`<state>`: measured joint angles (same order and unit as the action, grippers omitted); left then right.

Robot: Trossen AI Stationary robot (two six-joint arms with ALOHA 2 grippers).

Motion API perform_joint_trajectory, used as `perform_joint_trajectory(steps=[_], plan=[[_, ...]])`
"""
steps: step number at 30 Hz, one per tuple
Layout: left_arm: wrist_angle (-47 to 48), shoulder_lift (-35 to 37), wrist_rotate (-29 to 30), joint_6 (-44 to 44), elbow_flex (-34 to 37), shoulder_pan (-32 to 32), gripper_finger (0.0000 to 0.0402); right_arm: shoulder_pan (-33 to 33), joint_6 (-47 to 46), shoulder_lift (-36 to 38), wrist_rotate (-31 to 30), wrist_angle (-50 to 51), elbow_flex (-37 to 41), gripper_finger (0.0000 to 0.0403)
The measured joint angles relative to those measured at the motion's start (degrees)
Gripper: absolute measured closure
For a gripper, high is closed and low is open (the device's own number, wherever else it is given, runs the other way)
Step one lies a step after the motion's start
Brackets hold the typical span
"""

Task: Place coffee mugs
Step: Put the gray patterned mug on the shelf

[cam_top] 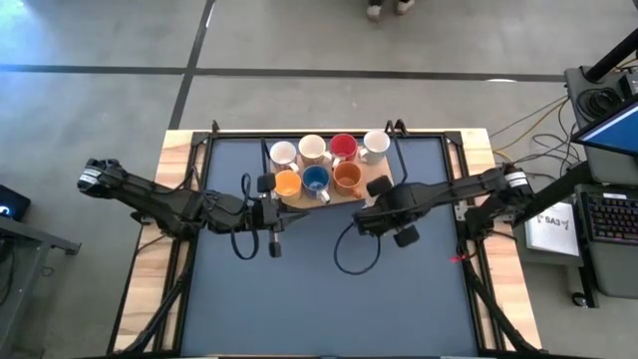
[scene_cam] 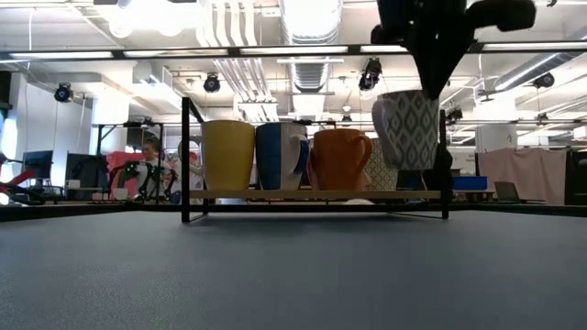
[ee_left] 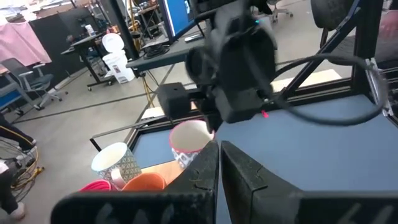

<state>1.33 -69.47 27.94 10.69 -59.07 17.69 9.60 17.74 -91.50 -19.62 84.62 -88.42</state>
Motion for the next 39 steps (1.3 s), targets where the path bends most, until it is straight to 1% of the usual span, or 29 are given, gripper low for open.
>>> perform_joint_trajectory(steps=[7, 18, 29, 39], plan=[[0.0, 0.0, 0.0, 0.2, 0.0, 0.0, 0.0402, -5.3, 1.3, 0.1, -0.3, -0.5, 1.6, 0.0392], [0.4, 0.0, 0.0, 0.2, 0.0, 0.0, 0.0402, -13.0, 5.7, 2.0, 0.1, -5.2, 5.1, 0.0392], [0.5, 0.0, 0.0, 0.2, 0.0, 0.0, 0.0402, -18.6, 10.0, 2.3, 0.1, -9.5, 6.4, 0.0392], [0.5, 0.0, 0.0, 0.4, 0.0, 0.0, 0.0402, -21.8, 10.1, 2.2, 1.8, -10.7, 7.4, 0.0388]])
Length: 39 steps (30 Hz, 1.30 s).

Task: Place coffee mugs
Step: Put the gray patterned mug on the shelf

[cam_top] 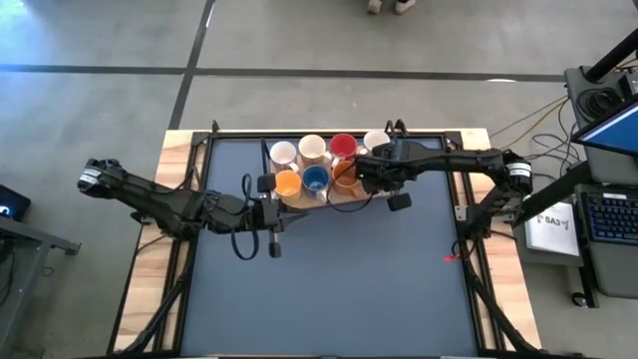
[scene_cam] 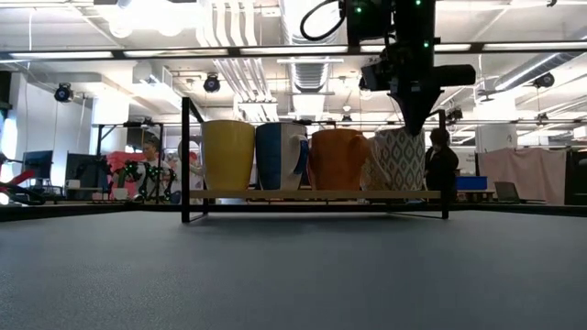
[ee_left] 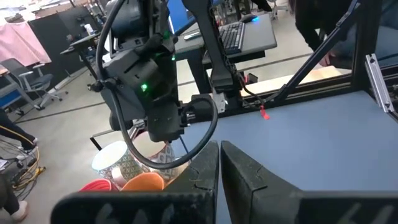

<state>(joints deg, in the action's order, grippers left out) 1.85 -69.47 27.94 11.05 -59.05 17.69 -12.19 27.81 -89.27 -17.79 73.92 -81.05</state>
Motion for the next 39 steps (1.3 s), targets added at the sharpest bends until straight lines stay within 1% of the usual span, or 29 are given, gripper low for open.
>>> perform_joint_trajectory(steps=[6, 11, 14, 17, 24, 29, 33, 39], plan=[[0.0, 0.0, 0.0, 0.0, 0.0, 0.0, 0.0402, -0.7, -0.3, 0.0, -0.3, -3.1, 2.4, 0.0357], [-0.1, 0.0, 0.0, 0.5, 0.0, 0.0, 0.0402, -0.6, -0.2, 0.0, -0.1, -5.0, 2.6, 0.0329], [-0.1, 0.0, 0.0, 0.5, 0.0, 0.0, 0.0402, -0.6, -0.1, 0.0, -0.2, -6.2, 2.6, 0.032], [-0.1, 0.0, 0.0, 0.5, 0.0, 0.0, 0.0402, -0.6, 0.1, 0.0, -0.3, -6.4, 2.6, 0.0326], [-0.1, 0.0, 0.0, 0.9, 0.0, 0.0, 0.0402, -0.6, -0.6, 0.0, 0.1, -8.7, 2.6, 0.0358], [-0.1, 0.0, 0.0, 0.9, 0.0, 0.0, 0.0402, -0.6, -2.6, 0.0, 0.9, -8.1, 2.6, 0.0362], [-0.1, 0.0, 0.0, 0.9, 0.0, 0.0, 0.0402, -0.6, -5.2, 0.1, 1.2, -7.4, 2.6, 0.0344], [-0.1, 0.0, 0.0, 0.9, 0.0, 0.0, 0.0402, -0.5, -8.1, 1.8, 0.8, -7.4, 2.6, 0.0297]])
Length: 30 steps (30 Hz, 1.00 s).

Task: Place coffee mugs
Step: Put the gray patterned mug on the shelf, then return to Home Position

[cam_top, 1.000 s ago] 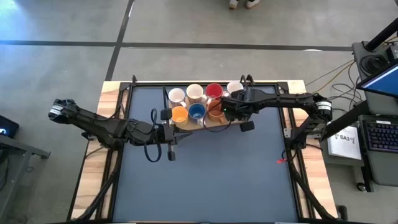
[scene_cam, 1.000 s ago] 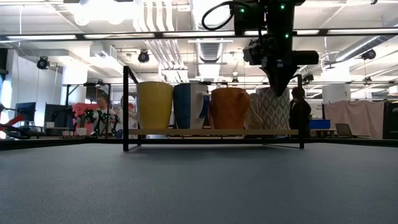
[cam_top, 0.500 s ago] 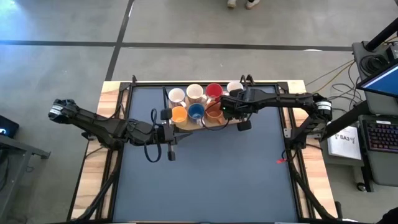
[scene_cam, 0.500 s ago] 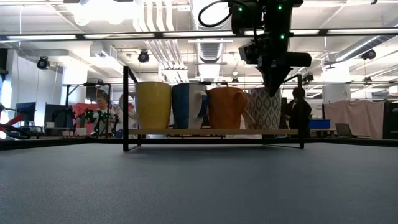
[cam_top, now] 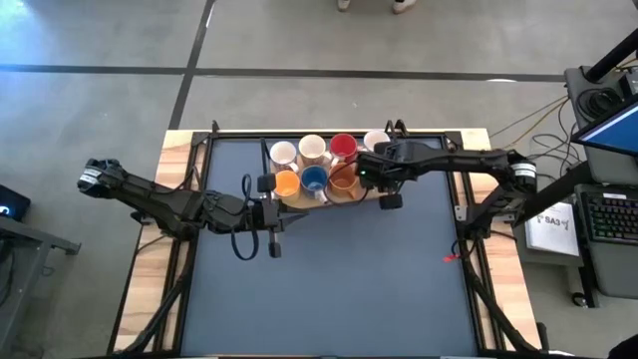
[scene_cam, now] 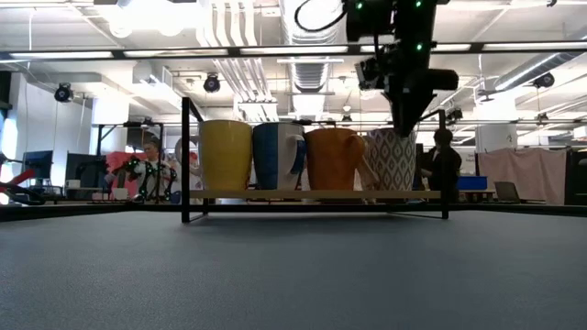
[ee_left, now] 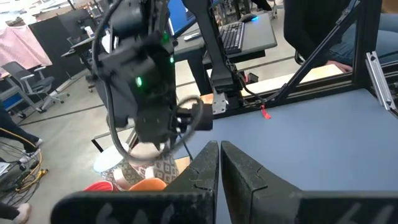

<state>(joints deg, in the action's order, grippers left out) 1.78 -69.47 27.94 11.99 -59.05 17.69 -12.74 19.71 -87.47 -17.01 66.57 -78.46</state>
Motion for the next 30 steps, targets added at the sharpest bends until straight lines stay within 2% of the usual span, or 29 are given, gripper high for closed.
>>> perform_joint_trajectory(steps=[6, 11, 14, 19, 25, 30], plan=[[-0.1, 0.0, 0.0, -0.7, 1.5, 0.0, 0.0402, 1.8, -4.3, 7.8, 0.7, -3.2, 0.3, 0.0275], [0.9, 0.0, 0.0, -3.9, 2.6, 0.0, 0.0402, 7.2, -4.8, 19.8, 6.2, -21.4, 7.2, 0.0273], [8.5, 1.7, 0.0, -5.6, 2.7, 0.7, 0.0402, 12.0, -3.1, 27.0, 6.5, -32.3, 14.1, 0.0274], [15.7, 7.6, 0.0, -8.0, 2.8, 1.0, 0.0402, 18.0, -1.0, 38.7, 6.5, -47.8, 26.9, 0.0275], [15.7, 16.3, -0.1, -4.9, 5.5, 1.0, 0.0402, 20.4, 0.1, 47.8, 6.5, -58.4, 38.7, 0.0275], [11.2, 25.5, 0.0, -3.4, 13.1, 0.9, 0.0402, 20.4, 1.3, 52.5, 6.5, -64.9, 45.8, 0.028]])
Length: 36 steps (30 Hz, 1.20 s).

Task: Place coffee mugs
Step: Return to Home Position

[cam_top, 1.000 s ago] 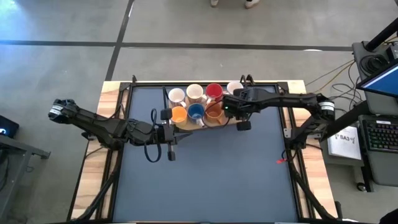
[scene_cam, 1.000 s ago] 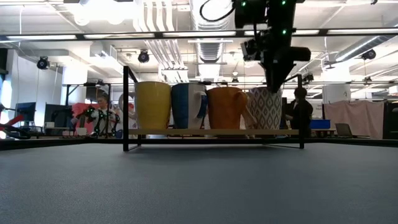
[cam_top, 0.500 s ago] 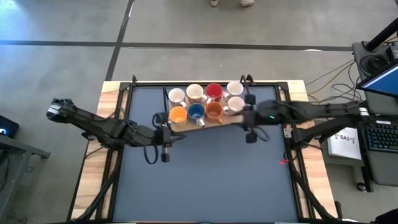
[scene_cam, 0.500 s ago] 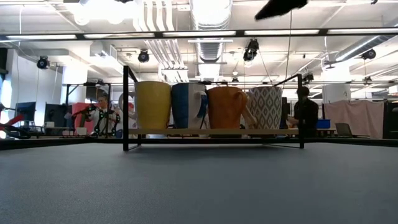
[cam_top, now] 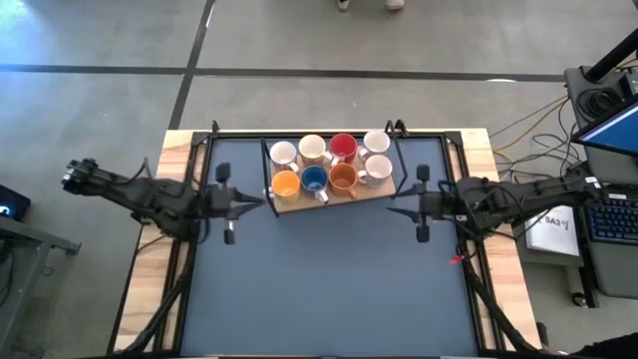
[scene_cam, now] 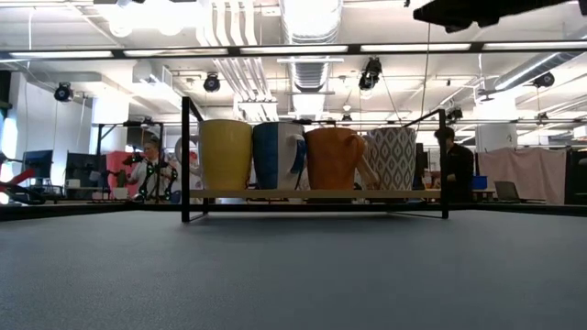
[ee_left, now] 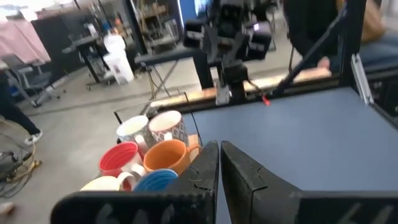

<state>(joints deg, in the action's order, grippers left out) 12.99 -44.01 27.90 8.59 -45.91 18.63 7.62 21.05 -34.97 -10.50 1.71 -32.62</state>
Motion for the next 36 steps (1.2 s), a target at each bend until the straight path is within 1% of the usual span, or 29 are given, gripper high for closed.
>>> perform_joint_trajectory(steps=[4, 11, 16, 25, 31, 33, 36], plan=[[-4.7, 8.1, 0.0, 0.1, 7.4, 0.0, 0.0402, 0.0, 1.1, 3.1, 0.0, -4.3, 4.3, 0.0278], [-11.7, 21.6, 0.0, -0.3, 18.4, -0.1, 0.0402, 0.0, 1.1, 8.3, 0.6, -5.3, 8.2, 0.0283], [-14.5, 30.5, 0.1, 0.2, 23.7, -0.1, 0.0402, 0.0, 1.4, 12.7, 2.0, -5.1, 10.0, 0.0284], [-14.5, 43.8, 0.1, 0.8, 30.3, -0.1, 0.0402, 0.0, 3.0, 22.9, 2.0, -5.2, 13.7, 0.0292], [-15.1, 43.3, 1.9, 1.4, 32.2, -0.2, 0.0402, 0.0, 3.1, 29.9, 1.8, -5.6, 15.9, 0.03], [-14.9, 43.8, 2.0, 1.0, 32.6, -0.2, 0.0402, 0.0, 3.5, 31.9, 1.4, -4.5, 17.2, 0.0302], [-15.4, 44.1, 2.0, 0.8, 32.9, -0.2, 0.0402, 0.0, 4.2, 34.9, 1.4, -5.6, 18.4, 0.0306]])
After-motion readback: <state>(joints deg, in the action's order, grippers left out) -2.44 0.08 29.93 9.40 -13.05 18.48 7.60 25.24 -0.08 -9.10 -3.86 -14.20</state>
